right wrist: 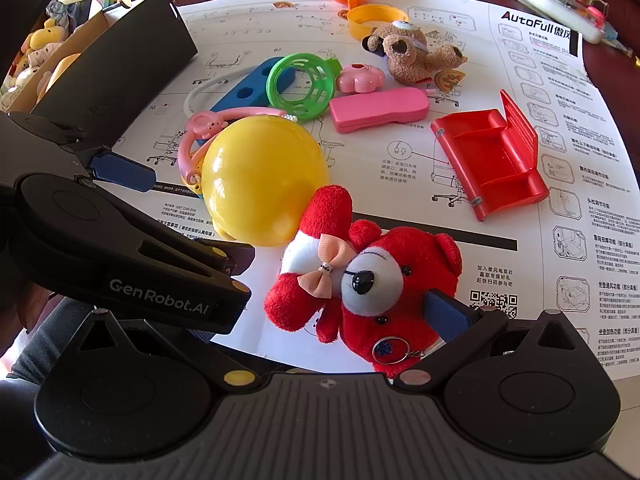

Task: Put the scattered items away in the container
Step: 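Move both grippers toward the red teddy bear on the sheet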

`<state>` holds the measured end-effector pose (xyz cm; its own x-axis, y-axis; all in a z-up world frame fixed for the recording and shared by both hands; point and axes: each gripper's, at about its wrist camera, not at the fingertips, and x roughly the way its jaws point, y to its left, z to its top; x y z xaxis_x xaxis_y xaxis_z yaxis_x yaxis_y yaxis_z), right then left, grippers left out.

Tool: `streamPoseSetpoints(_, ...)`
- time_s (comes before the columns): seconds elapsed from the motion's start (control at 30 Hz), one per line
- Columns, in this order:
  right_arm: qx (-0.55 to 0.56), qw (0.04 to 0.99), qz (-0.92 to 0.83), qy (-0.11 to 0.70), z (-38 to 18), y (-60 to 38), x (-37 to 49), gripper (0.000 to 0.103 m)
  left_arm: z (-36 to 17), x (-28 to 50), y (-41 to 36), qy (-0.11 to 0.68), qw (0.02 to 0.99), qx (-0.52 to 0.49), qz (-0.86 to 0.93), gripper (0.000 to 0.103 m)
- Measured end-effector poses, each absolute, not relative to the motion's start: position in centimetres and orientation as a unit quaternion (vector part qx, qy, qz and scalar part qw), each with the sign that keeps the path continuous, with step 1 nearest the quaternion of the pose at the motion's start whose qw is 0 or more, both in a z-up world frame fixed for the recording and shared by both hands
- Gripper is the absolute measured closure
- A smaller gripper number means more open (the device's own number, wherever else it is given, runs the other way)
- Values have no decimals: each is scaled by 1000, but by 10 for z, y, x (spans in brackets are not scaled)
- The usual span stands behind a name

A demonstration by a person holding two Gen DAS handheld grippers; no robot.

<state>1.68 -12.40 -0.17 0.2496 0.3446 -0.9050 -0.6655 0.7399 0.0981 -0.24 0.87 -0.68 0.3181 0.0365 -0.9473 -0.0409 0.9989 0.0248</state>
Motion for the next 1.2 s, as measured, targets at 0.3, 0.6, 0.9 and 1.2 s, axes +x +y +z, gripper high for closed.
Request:
streamPoseSetpoints(0.3,-155,775,325,519,-2,-123,17,0,-7,-3,9,584,812,-2,24,0)
streamPoseSetpoints(0.6,-154,776,324,519,-2,-123,18,0,-10,-2,10,586,810,0,25,1)
streamPoseSetpoints(0.9,-156,780,315,518,5,-140,21,0,-21,10,16,589,807,21,44,1)
streamPoseSetpoints(1.2,-137,796,271,524,3,-171,35,1,-31,26,30,595,801,17,64,1)
